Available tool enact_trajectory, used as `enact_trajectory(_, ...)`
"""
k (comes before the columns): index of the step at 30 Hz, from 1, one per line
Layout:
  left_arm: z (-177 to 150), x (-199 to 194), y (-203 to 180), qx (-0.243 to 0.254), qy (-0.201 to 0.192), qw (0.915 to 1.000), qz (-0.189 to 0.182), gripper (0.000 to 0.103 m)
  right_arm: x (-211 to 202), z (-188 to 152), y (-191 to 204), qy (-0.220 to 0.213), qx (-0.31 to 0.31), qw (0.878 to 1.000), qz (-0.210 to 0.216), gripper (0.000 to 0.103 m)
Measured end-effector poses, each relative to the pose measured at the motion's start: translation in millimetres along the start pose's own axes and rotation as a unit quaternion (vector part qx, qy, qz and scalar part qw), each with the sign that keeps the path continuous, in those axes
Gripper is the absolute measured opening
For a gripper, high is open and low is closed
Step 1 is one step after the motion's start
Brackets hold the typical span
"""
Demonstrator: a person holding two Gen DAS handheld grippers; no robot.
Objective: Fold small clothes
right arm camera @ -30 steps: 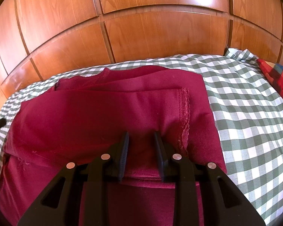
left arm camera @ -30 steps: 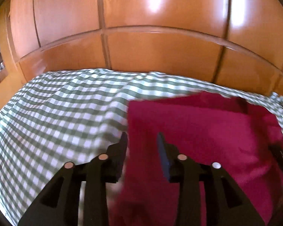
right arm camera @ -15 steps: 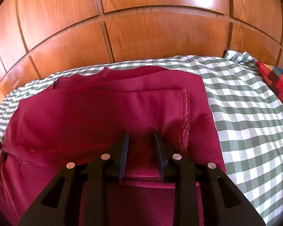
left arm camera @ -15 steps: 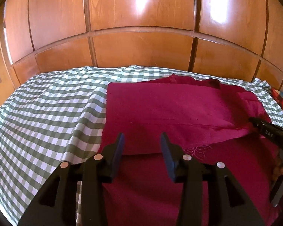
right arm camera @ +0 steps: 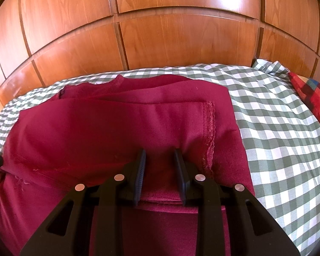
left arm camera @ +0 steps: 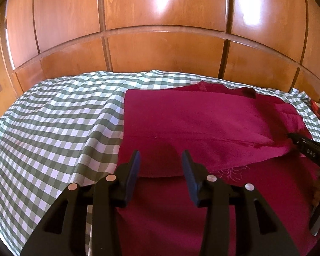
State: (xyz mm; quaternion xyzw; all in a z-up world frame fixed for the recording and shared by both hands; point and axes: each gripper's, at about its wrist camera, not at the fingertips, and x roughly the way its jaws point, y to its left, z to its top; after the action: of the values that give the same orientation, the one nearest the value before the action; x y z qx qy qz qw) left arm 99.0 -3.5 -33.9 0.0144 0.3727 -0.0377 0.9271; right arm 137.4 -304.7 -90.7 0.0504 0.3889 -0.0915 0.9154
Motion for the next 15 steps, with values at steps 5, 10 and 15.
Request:
enact_trajectory(5,-6.2,29.5,6.3,-0.013,0.035,0.9993,-0.003,0.043,0.0,-0.1,-0.1,0.000,0.001,1.000,0.000,0.026)
enact_trajectory(10,-6.8,45.0,13.2,-0.037,0.044,0.9981,-0.022,0.045,-0.3,0.1,-0.1,0.001,-0.002,1.000,-0.004,0.026)
enact_trajectory(15,-8.3,45.7,17.5,-0.051,0.038,0.9972,-0.040,0.045,0.4,0.7,3.6,0.001,-0.009,1.000,-0.014,0.026)
